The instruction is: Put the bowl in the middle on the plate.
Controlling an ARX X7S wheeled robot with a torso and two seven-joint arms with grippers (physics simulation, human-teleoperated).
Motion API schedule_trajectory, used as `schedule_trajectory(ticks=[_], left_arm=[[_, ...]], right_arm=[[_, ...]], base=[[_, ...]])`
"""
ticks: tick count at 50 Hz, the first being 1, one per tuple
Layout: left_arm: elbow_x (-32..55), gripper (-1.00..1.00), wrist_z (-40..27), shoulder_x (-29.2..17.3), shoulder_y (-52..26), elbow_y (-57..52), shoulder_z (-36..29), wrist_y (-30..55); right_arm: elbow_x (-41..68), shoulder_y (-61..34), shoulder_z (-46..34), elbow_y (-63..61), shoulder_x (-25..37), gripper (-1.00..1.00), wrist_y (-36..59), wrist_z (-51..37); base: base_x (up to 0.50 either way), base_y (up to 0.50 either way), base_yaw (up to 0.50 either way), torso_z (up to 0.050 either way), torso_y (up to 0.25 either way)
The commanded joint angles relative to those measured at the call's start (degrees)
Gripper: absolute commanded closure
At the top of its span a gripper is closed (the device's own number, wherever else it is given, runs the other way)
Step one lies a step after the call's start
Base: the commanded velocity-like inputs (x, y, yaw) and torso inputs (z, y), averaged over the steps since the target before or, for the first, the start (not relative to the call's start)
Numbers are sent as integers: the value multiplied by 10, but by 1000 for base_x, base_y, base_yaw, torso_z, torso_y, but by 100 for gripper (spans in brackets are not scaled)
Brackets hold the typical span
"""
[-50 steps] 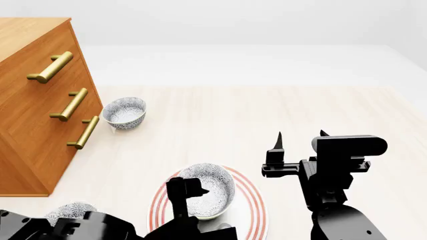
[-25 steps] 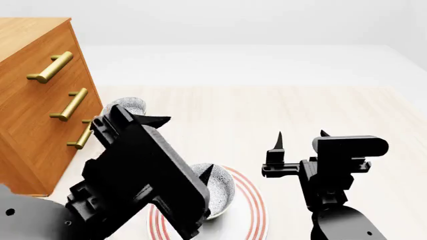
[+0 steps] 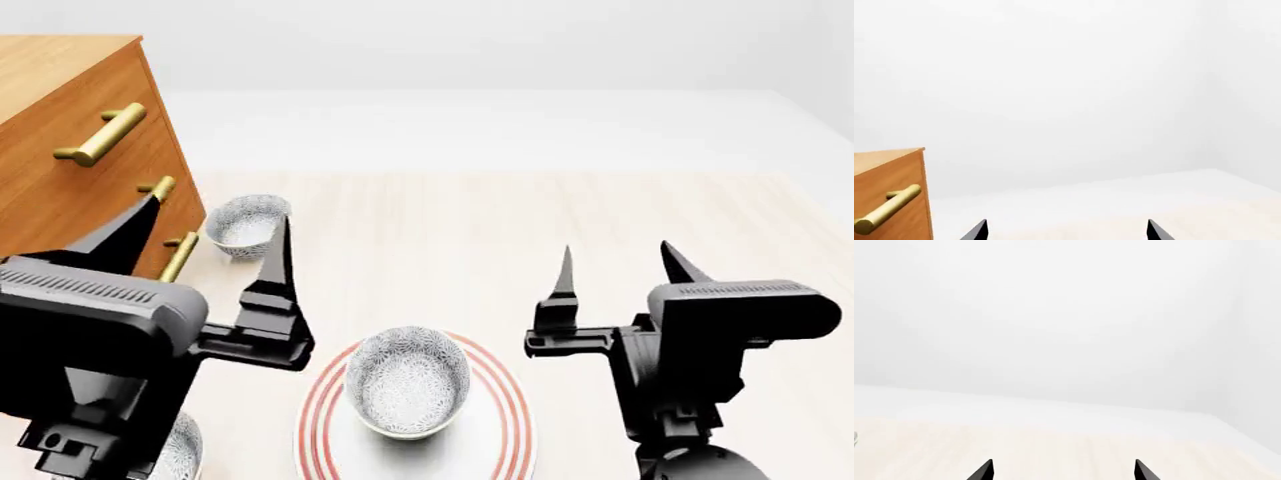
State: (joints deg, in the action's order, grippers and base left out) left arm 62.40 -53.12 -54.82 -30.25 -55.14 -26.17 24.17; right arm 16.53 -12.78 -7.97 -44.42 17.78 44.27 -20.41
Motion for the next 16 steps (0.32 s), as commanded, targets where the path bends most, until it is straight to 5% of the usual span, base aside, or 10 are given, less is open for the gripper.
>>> schedule_trajectory(ticks=[1,10,16], left_arm=[[-140,-100,7,13,117,10,8,-76],[-165,-100,14,15,126,21,4,-86],[-175,-100,20,24,120,30,-6,-80]], right_arm=[[-29,30,-34,-127,18,-100,2,-30],[6,3,-169,-155,156,-100,-79,-209],[96,-121,-354,-156,302,-100,-166,-412]], base=[[0,0,0,0,0],[0,0,0,0,0],[0,0,0,0,0]])
